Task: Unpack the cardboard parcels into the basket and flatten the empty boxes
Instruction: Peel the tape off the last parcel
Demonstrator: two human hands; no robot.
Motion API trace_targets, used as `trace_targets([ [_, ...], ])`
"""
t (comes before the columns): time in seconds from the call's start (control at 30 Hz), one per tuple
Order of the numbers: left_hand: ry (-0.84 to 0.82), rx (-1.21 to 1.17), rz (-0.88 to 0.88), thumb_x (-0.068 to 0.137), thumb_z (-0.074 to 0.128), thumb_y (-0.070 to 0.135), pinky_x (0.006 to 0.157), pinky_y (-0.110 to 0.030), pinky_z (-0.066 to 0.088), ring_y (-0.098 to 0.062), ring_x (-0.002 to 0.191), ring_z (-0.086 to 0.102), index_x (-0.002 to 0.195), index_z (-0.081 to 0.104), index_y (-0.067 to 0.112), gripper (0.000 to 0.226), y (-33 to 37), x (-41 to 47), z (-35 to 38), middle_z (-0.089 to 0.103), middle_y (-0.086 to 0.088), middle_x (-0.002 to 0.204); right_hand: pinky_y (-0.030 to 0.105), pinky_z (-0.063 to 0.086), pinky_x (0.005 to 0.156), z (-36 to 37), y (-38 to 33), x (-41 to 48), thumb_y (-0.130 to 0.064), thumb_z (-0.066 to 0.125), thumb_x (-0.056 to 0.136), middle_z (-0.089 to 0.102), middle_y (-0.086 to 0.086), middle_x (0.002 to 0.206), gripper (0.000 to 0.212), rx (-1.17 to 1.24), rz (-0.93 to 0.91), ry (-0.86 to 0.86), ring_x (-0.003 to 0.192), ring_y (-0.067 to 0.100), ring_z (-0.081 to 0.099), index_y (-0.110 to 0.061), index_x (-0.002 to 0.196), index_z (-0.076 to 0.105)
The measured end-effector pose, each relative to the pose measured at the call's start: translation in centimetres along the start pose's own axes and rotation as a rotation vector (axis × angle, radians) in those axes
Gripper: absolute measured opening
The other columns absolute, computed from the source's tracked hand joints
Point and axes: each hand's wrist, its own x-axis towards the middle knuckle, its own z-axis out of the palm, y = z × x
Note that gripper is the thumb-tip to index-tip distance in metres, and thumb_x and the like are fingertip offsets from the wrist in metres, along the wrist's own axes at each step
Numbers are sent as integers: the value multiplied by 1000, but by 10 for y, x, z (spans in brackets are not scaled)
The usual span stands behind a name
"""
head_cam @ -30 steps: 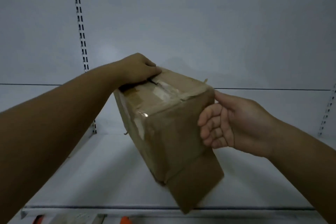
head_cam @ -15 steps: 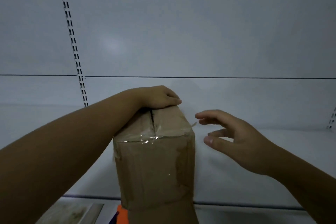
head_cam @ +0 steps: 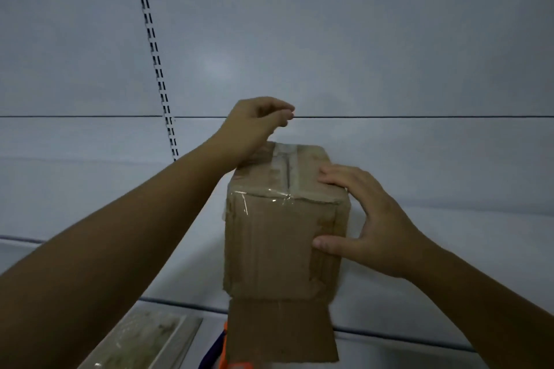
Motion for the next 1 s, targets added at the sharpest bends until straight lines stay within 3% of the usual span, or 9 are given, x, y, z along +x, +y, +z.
trace_targets([
  [0.17, 335, -171, 60, 90, 49, 34, 75, -10, 49, 2, 90, 63, 96, 70, 23, 25, -12, -94, -14, 70, 13, 95, 31, 37, 91, 13, -21, 5, -71, 61, 60, 51, 4, 120, 77, -246, -50, 126, 119, 11, 39, -22, 119, 52],
  [0.27, 379, -100, -38, 95, 43, 40, 67, 0, 40, 17, 90, 54, 108, 60, 33, 23, -38, -115, -9, 62, 30, 94, 31, 38, 85, 19, -40, 18, -73, 58, 61, 54, 3, 107, 76, -344, -86, 81, 100, 16, 49, -18, 115, 57],
  [0.37, 480, -163, -65, 91, 41, 44, 64, -2, 42, 13, 84, 58, 101, 61, 35, 25, -53, -113, -17, 65, 22, 90, 30, 34, 86, 24, -56, 26, -80, 51, 58, 53, -1, 105, 81, -378, -99, -4, 96, 14, 45, -23, 115, 56],
  [0.53, 352, -354, -255, 92, 31, 56, 82, -33, 51, -14, 92, 68, 89, 72, 37, 45, -78, -105, -22, 74, 6, 94, 30, 41, 79, 16, -68, 34, -83, 48, 58, 53, -7, 107, 82, -430, -235, -191, 97, 11, 46, -33, 122, 54],
  [0.6, 310, -335, -298, 94, 27, 58, 79, -30, 51, -14, 88, 69, 90, 73, 32, 53, -82, -96, -18, 74, 1, 91, 19, 38, 71, 4, -68, 52, -84, 47, 59, 49, -23, 95, 67, -336, -180, -272, 88, 0, 45, -45, 113, 54],
  [0.67, 293, -254, -316, 93, 24, 60, 69, -21, 50, -10, 79, 68, 85, 71, 22, 60, -81, -84, -11, 72, 2, 81, 12, 38, 64, -3, -63, 75, -74, 46, 72, 53, -25, 85, 39, -191, -96, -279, 85, -3, 50, -47, 96, 61],
  [0.77, 323, -189, -318, 96, 26, 53, 61, -20, 45, -12, 68, 58, 77, 61, 7, 61, -81, -68, -2, 63, -4, 72, 24, 42, 81, 6, -47, 97, -55, 37, 91, 59, -16, 99, 35, -192, 3, -310, 94, 3, 54, -36, 101, 65],
  [0.87, 399, -96, -259, 98, 31, 45, 69, -23, 43, -13, 82, 57, 96, 60, 8, 47, -82, -64, 1, 61, -1, 87, 38, 43, 93, 17, -35, 103, -56, 40, 88, 58, -16, 116, 29, -209, 111, -389, 106, 9, 52, -43, 106, 59],
  [1.0, 476, -191, -88, 91, 41, 54, 76, -9, 46, 3, 104, 55, 112, 50, 36, 29, -77, -101, 6, 59, 24, 105, 34, 43, 87, 24, -30, 109, -53, 44, 88, 59, -18, 113, 21, -154, 159, -360, 104, 7, 52, -45, 101, 59],
])
